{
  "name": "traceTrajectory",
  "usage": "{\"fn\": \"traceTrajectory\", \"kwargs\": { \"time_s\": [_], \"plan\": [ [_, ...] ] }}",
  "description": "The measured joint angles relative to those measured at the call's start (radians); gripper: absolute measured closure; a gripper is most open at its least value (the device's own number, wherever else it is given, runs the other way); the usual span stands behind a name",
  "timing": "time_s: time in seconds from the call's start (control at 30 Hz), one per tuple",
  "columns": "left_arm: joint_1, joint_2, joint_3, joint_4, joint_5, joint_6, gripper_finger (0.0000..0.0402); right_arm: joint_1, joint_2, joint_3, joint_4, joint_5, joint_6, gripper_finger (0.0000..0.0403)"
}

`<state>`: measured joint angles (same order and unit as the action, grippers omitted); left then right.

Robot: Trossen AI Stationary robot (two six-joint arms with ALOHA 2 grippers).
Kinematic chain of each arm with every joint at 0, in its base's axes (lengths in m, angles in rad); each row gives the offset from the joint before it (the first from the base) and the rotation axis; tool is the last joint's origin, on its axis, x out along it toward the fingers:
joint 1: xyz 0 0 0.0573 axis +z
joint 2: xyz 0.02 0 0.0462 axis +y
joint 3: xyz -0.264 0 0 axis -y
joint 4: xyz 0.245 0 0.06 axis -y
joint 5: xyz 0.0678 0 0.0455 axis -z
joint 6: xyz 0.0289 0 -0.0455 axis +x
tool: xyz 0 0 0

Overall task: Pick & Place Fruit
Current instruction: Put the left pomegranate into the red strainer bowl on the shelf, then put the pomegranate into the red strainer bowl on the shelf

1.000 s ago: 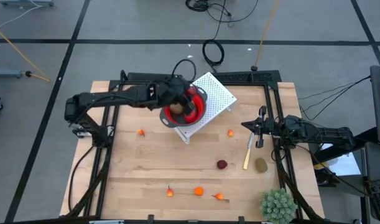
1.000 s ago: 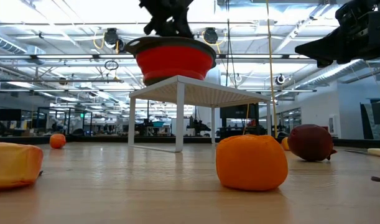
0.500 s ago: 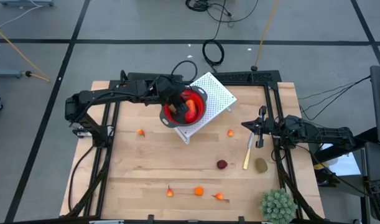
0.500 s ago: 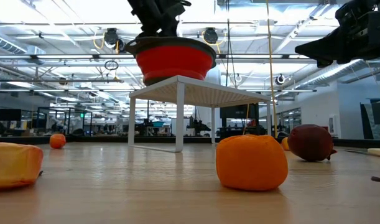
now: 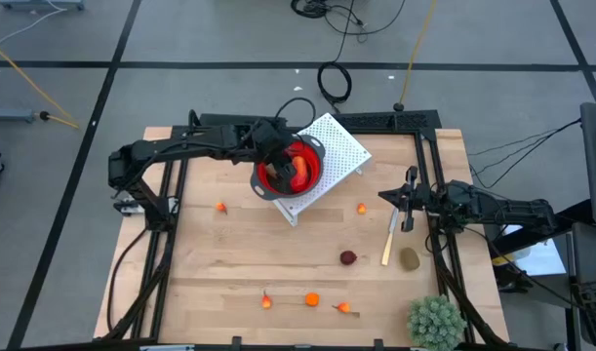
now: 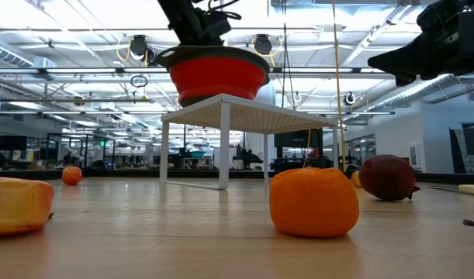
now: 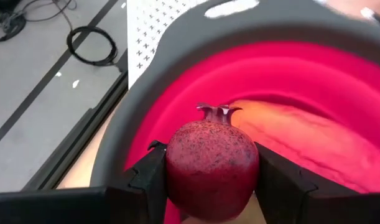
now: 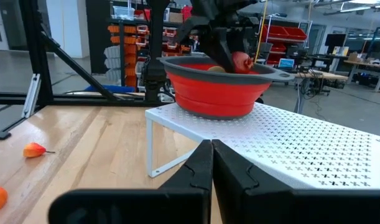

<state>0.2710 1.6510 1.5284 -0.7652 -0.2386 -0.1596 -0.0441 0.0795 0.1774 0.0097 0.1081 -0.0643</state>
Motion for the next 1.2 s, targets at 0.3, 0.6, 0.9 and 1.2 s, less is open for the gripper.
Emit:
{"fn": "traceTrajectory", "kwargs": {
  "time_s": [0.3,0.6,0.9,1.2],
  "plan": [
    [0.000,-0.001,0.000,0.004,0.041,0.035,0.0209,0.000,0.000,0.000,0.001,0.000,0.000,0.0403],
    [0.004,-0.001,0.000,-0.004,0.067,0.054,0.0170,0.000,0.000,0.000,0.001,0.000,0.000,0.0403],
    [0.004,-0.004,0.003,0.011,0.058,0.079,0.0150,0.000,0.000,0.000,0.002,-0.001,0.000,0.0403],
    [-0.023,-0.030,0.134,-0.030,0.055,0.042,0.0148,0.000,0.000,0.000,0.077,-0.008,0.001,0.0403]
  ]
}}
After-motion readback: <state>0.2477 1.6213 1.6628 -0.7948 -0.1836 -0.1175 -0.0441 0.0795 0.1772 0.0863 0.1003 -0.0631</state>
